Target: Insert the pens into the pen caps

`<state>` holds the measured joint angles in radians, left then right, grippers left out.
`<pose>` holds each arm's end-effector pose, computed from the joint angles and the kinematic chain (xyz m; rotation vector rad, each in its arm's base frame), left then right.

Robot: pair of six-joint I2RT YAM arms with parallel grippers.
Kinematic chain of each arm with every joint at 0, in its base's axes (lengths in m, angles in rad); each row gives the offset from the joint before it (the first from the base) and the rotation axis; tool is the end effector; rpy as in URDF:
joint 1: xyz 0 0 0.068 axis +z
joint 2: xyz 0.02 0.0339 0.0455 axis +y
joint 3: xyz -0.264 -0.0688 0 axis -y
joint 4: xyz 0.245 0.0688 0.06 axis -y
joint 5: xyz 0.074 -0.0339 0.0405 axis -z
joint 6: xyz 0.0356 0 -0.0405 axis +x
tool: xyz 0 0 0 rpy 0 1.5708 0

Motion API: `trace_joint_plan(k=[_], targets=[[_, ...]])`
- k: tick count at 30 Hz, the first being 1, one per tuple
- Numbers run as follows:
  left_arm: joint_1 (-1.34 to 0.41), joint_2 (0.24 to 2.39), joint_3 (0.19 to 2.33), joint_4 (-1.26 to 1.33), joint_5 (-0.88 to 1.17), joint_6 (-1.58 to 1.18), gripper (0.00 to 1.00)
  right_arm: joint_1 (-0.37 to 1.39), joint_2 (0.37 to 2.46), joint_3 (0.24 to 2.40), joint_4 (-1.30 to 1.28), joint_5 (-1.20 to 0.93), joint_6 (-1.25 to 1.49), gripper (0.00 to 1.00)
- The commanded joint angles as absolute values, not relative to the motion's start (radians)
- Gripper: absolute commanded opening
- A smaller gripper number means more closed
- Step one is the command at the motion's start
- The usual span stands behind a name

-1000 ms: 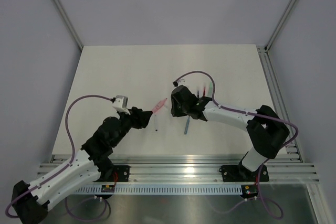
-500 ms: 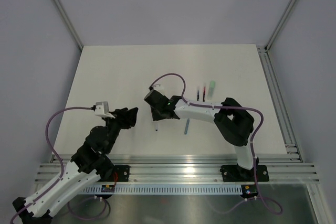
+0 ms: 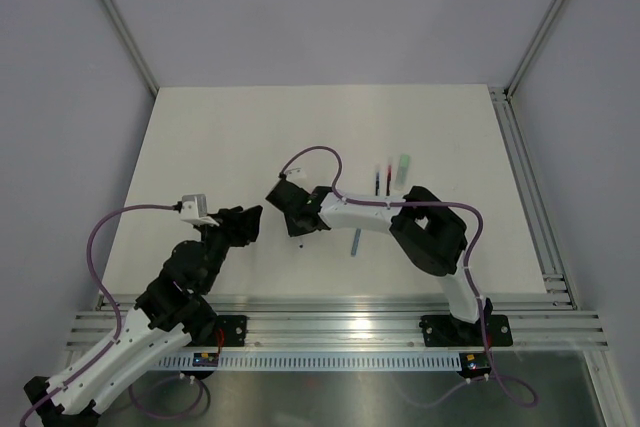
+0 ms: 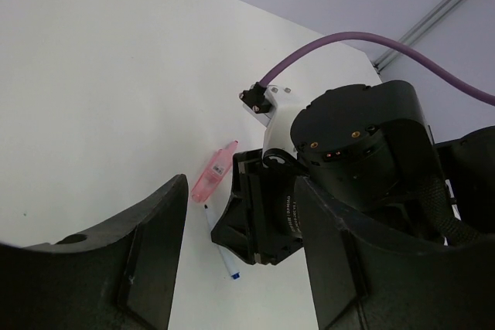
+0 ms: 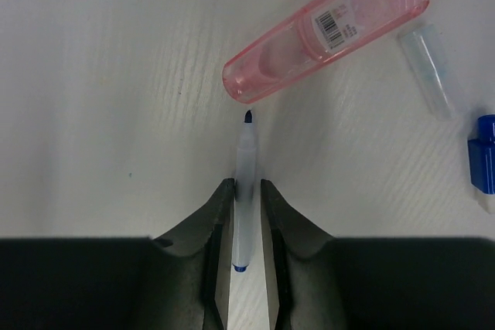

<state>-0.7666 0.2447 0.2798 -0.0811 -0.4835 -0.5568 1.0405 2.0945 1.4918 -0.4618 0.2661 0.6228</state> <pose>0.0922 -0.0658 0.2412 -0.2077 1.6352 -0.6294 0.2308 0.3752 0.1579 -0.4504 2.5586 0.2623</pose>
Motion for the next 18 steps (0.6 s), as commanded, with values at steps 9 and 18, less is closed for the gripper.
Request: trace_joint_plan(k=[9, 18], targets=[[-0.769, 0.287, 0.276, -0.025, -0.494, -0.563, 0.60, 1.049, 2.085, 1.445, -0.531, 0.393, 0.650, 0.20], [-0.769, 0.414, 0.284, 0.081, -0.327, -0.528, 0.54, 1.034, 1.910, 1.255, -0.350, 0.396, 0.664, 0.00]])
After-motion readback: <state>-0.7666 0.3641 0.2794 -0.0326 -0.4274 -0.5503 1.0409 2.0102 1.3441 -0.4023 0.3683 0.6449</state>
